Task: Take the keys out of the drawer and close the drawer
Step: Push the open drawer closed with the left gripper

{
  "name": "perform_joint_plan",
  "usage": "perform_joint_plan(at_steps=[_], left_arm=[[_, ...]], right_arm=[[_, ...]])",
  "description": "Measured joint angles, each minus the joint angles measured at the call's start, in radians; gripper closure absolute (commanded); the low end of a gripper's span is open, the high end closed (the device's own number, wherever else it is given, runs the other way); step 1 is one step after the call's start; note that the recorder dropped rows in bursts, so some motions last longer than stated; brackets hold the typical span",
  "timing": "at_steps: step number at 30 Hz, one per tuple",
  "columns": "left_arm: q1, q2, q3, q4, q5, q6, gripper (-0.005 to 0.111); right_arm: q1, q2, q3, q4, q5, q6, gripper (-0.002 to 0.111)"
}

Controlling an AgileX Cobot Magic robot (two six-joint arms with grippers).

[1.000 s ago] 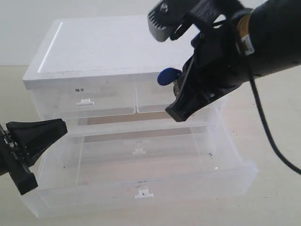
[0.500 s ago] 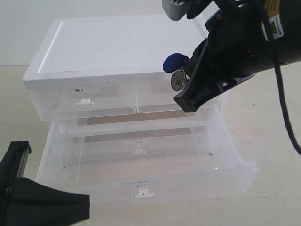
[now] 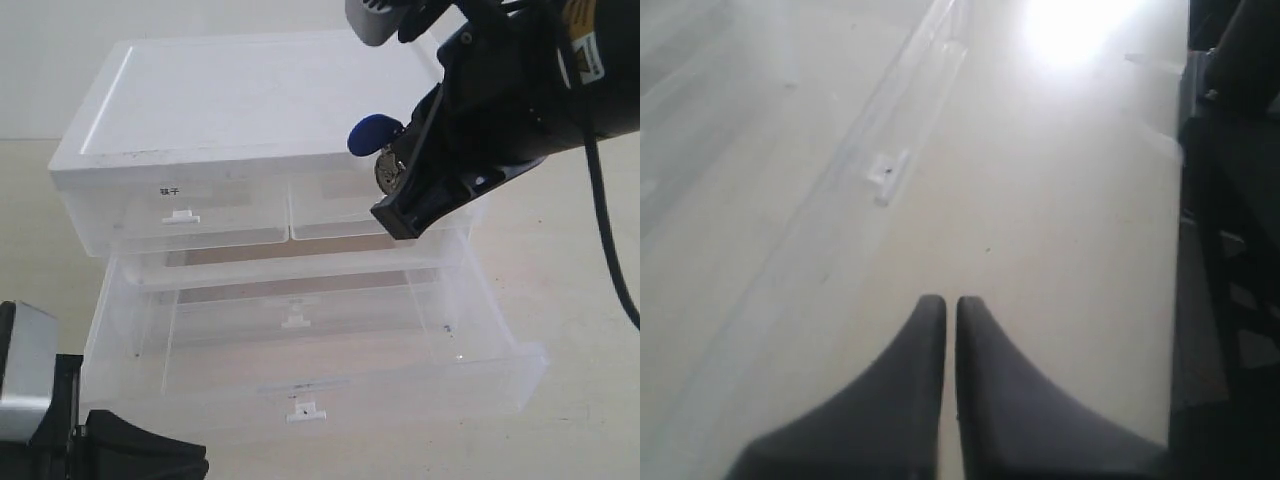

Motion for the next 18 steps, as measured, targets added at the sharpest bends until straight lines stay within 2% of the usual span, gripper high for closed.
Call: perform_joint_plan(at_steps=[3, 7, 10, 14, 18], left_arm=[[-0.004, 0.049, -0.024, -0.088, 0.059, 0.04, 0.102], [-0.008, 0.088, -0.058, -0.136, 0.068, 0.101, 0.102], [-0.008, 0.094, -0.066, -0.328, 0.125, 0.219, 0.102], [-0.008, 0.094, -0.068, -0.502, 0.121, 0.369, 0.102], [-0.008, 0.096, -0.068, -0.601, 0.117, 0.448, 0.102]], right_arm=[[0.0, 0.0, 0.0, 0.0, 0.0, 0.0, 0.108], [0.0, 0.0, 0.0, 0.0, 0.0, 0.0, 0.108], [0.0, 0.0, 0.0, 0.0, 0.0, 0.0, 0.108], [0.0, 0.0, 0.0, 0.0, 0.0, 0.0, 0.108], [0.0, 0.0, 0.0, 0.004, 0.0, 0.0, 0.108]])
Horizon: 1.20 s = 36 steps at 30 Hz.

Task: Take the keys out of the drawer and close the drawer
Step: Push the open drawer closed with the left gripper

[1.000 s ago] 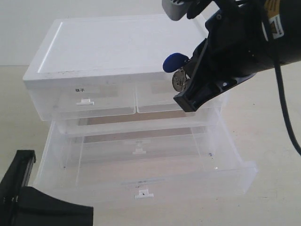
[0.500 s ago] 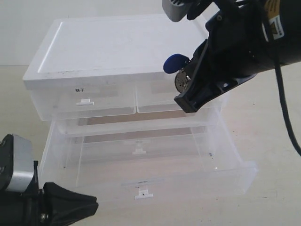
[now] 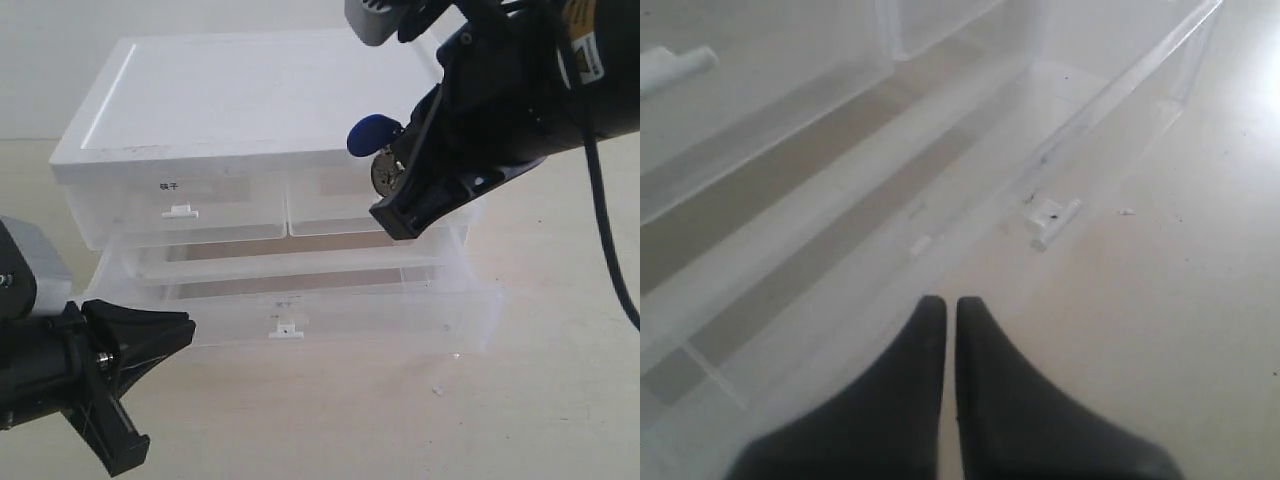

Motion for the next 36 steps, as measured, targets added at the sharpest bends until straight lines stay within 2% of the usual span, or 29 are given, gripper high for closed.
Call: perform_joint_plan(at_steps=[6, 10, 12, 16, 22, 27, 29, 32, 33, 36], left_arm=[[0.0, 0.046, -0.002, -0.073, -0.018, 0.064, 0.102], [0.0, 0.057, -0.008, -0.002, -0.059, 0.004, 0.102], [0.0, 0.057, -0.011, 0.076, -0.053, -0.08, 0.102], [0.0, 0.08, -0.015, 0.072, -0.024, -0.081, 0.102], [0.0, 0.192, -0.035, -0.158, -0.091, 0.141, 0.102], [0.0, 0.201, -0.083, -0.363, -0.1, 0.299, 0.102], [0.0, 0.201, -0.089, -0.388, -0.106, 0.308, 0.102], [0.0, 0.196, -0.091, -0.308, -0.107, 0.219, 0.102], [0.0, 0.192, -0.089, -0.233, -0.107, 0.162, 0.102], [-0.005, 0.183, -0.072, -0.171, -0.113, 0.113, 0.102]], right_arm=[[0.0, 0.0, 0.0, 0.002, 0.0, 0.0, 0.108], [0.0, 0.0, 0.0, 0.006, 0.004, 0.0, 0.108], [0.0, 0.0, 0.0, 0.006, 0.008, 0.0, 0.108], [0.0, 0.0, 0.0, 0.012, 0.01, 0.0, 0.108], [0.0, 0.0, 0.0, 0.025, 0.015, -0.004, 0.108], [0.0, 0.0, 0.0, 0.029, 0.015, -0.004, 0.108], [0.0, 0.0, 0.0, 0.029, 0.015, -0.004, 0.108], [0.0, 0.0, 0.0, 0.029, 0.015, -0.005, 0.108], [0.0, 0.0, 0.0, 0.029, 0.015, -0.005, 0.108], [0.0, 0.0, 0.0, 0.031, 0.015, -0.005, 0.108]])
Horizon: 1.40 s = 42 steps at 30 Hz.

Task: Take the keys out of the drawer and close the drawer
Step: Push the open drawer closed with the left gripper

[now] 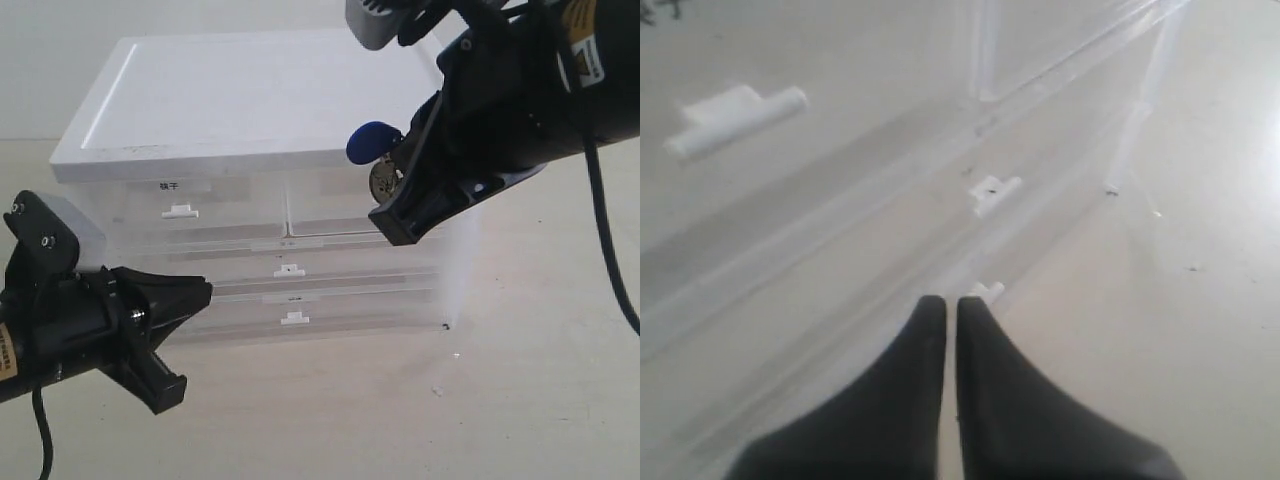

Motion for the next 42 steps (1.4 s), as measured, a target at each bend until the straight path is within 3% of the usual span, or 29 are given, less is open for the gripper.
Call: perform_joint_plan(at_steps=[4, 6, 11, 16, 22, 28, 32, 37, 42], left_arm=[[-0.059, 0.0, 0.026, 0.014, 0.0, 0.002, 0.102], [-0.085, 0.022, 0.03, -0.052, 0.0, 0.07, 0.102], [-0.093, 0.132, 0.022, -0.362, -0.048, 0.263, 0.102], [-0.093, 0.196, -0.002, -0.436, -0.163, 0.347, 0.102], [-0.098, 0.215, -0.045, -0.525, -0.172, 0.425, 0.102], [-0.098, 0.215, -0.052, -0.529, -0.17, 0.409, 0.102], [-0.102, 0.208, -0.024, -0.416, -0.177, 0.304, 0.102], [-0.182, 0.212, -0.018, -0.247, -0.102, 0.253, 0.102], [-0.235, 0.285, -0.078, -0.331, 0.002, 0.358, 0.102]], right_arm=[[0.0, 0.0, 0.0, 0.001, 0.0, 0.0, 0.108], [0.0, 0.0, 0.0, 0.003, 0.0, 0.0, 0.108], [0.0, 0.0, 0.0, 0.003, 0.0, 0.0, 0.108], [0.0, 0.0, 0.0, 0.003, 0.002, 0.0, 0.108], [0.0, 0.0, 0.0, 0.003, 0.003, 0.0, 0.108], [0.0, 0.0, 0.0, 0.003, 0.003, 0.0, 0.108], [0.0, 0.0, 0.0, 0.003, 0.005, 0.0, 0.108], [0.0, 0.0, 0.0, 0.008, 0.005, 0.0, 0.108], [0.0, 0.0, 0.0, 0.01, 0.005, 0.0, 0.108]])
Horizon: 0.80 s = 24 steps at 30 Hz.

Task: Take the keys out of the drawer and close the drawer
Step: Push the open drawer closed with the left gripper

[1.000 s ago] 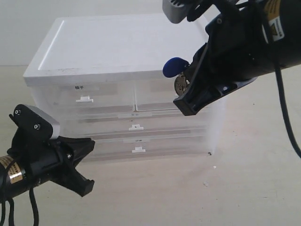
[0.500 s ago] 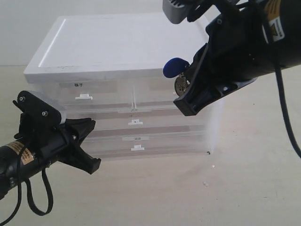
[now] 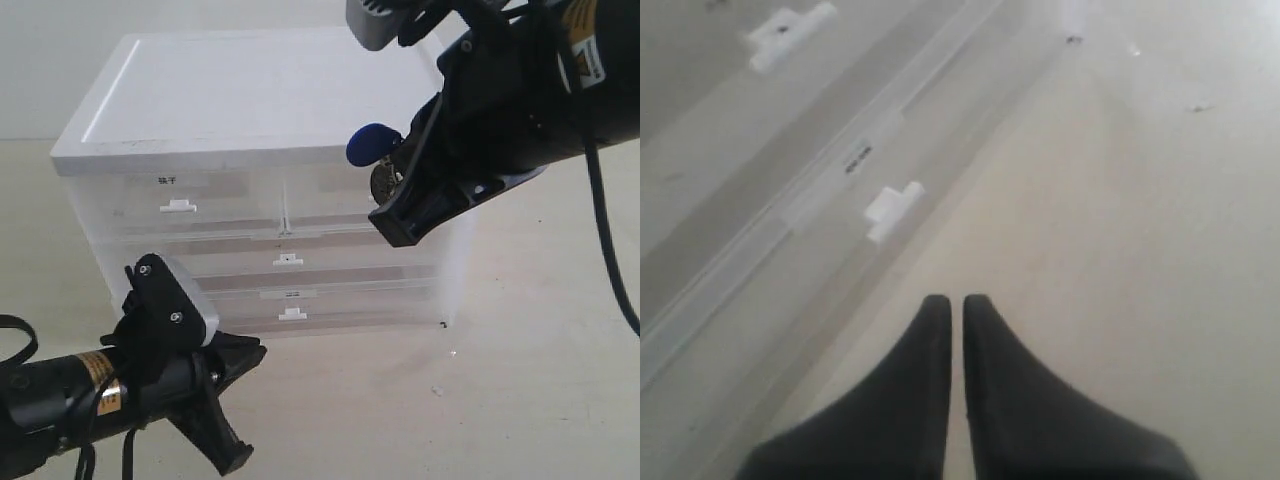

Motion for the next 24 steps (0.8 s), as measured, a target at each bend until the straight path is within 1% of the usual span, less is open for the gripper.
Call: perform_joint_plan(at_steps=[7, 9, 17, 24], left_arm=[[-0.004, 0.081, -0.072, -0.279, 0.012, 0.234, 0.102], [-0.004, 0.091, -0.08, -0.328, -0.008, 0.277, 0.102], [-0.007, 0.1, -0.081, -0.358, -0.081, 0.301, 0.102], [-0.009, 0.105, -0.081, -0.341, -0.101, 0.256, 0.102]], right_arm=[[0.0, 0.0, 0.0, 0.0, 0.002, -0.006, 0.108], [0.0, 0.0, 0.0, 0.0, 0.002, -0.008, 0.108], [0.0, 0.0, 0.0, 0.0, 0.002, -0.013, 0.108], [0.0, 0.0, 0.0, 0.005, 0.002, -0.013, 0.108]])
